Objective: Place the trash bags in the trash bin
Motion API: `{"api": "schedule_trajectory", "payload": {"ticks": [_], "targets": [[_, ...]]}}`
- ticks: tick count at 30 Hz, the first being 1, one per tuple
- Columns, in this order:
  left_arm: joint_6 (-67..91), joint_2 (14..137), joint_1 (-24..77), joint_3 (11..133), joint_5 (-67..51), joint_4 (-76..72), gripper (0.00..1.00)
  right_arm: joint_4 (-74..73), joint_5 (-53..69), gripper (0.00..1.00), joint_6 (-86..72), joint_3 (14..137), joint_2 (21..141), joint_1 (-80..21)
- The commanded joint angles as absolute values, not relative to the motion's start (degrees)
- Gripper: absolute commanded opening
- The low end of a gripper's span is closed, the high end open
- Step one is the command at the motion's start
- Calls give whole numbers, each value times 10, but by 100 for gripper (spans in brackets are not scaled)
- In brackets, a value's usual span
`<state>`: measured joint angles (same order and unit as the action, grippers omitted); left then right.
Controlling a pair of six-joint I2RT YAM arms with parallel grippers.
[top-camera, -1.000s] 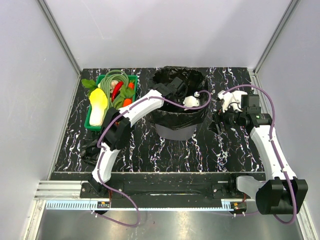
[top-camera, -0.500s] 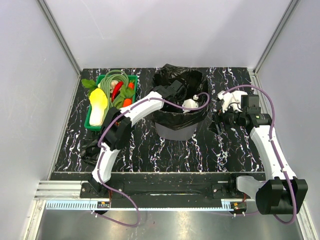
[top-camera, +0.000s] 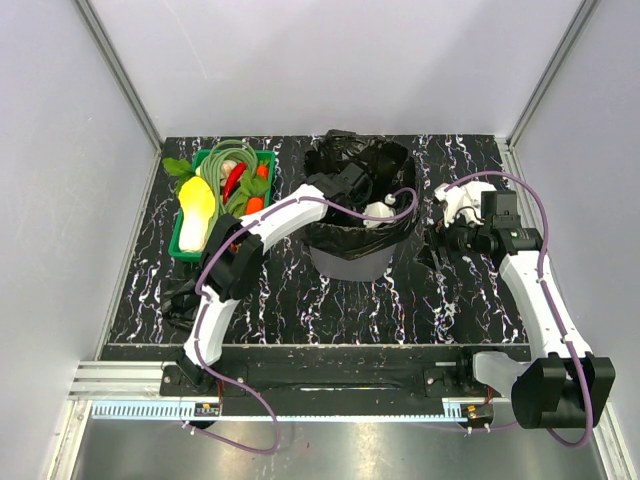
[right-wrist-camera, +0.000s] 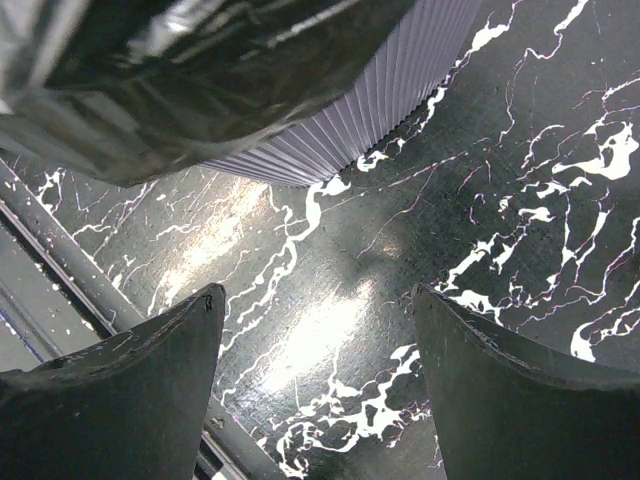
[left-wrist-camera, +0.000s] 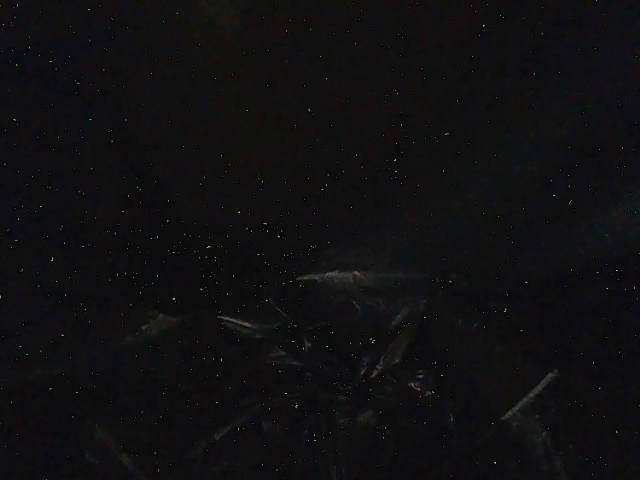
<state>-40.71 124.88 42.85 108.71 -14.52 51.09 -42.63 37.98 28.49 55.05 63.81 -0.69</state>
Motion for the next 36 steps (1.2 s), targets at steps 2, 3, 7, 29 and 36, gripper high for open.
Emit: {"api": "schedule_trajectory", "payload": {"ticks": [2,3,7,29,36], "targets": [[-442,1253,432,1056,-132,547,99,-408,374,80,295,548,641,-6],[-444,1256,432,1058,-132,556,99,-408,376,80,295,548,642,-6],[-445,1258,432,1053,-127,563,99,-406,376,81,294,546,642,-6],[-425,1250,432,1116,-115,550,99,-417,343,81,293,566,634,-6],[-416,1217,433,1118,-117,532,99,-465,309,80,307,620,624,15]]}}
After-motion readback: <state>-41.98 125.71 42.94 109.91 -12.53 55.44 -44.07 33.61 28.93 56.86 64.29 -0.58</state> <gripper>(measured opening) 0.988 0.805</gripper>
